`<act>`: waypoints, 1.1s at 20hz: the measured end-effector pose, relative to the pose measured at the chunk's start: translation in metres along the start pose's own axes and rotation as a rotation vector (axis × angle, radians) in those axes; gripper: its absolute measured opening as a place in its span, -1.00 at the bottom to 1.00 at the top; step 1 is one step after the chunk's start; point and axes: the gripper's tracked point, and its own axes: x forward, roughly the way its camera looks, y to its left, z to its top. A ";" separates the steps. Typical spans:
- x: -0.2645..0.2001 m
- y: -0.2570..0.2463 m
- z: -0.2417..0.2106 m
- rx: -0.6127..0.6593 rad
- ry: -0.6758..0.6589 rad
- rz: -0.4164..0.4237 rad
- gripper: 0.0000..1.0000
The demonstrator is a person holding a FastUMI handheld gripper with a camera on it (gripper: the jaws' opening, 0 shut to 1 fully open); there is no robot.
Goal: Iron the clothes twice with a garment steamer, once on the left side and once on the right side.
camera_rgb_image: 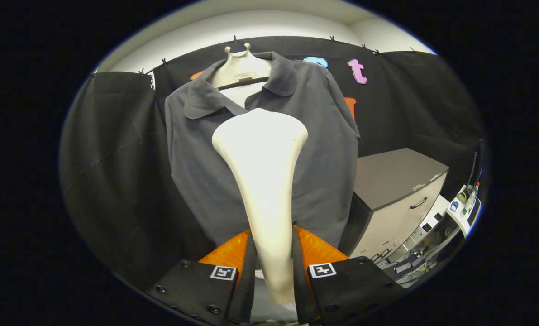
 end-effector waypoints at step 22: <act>0.066 0.080 -0.020 -0.043 0.030 0.000 -0.11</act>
